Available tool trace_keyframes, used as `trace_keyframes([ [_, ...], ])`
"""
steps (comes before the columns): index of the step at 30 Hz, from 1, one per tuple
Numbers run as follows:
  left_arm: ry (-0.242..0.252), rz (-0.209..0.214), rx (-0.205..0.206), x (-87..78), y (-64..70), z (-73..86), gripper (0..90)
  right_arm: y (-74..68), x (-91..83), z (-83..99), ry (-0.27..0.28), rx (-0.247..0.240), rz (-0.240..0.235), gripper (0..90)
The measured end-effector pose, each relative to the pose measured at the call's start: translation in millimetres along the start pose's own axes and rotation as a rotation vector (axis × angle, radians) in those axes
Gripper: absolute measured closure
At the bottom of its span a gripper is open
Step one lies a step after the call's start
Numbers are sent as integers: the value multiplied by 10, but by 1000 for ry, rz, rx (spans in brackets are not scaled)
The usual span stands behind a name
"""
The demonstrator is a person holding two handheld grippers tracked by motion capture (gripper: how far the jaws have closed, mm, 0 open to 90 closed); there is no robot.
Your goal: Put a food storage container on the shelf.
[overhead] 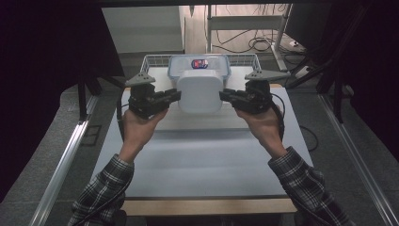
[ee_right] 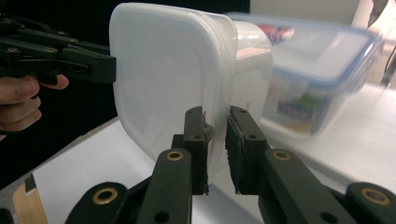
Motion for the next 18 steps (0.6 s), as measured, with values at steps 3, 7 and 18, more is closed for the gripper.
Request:
trace_keyframes([
  [3, 5, -7, 7, -29, -44, -136, 782, -9, -12, -149, 10, -4, -1, 785],
  [7, 11, -20, 11, -44, -107, -292, 781, -4, -9, -325, 19, -11, -1, 784],
  [18, 20, -50, 0, 17, -318, -649, 779, 100, 83, -724, 39, 10, -8, 783],
])
Point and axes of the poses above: each handheld gripper's, and its own axes: x roughly forward along the jaws, z roughly out of its underside, y roughly to its right, the point moved 10 cm from there along x, roughly forward along the jaws, and after that the axes turned 8 degrees about x, right-handed, at the moved point
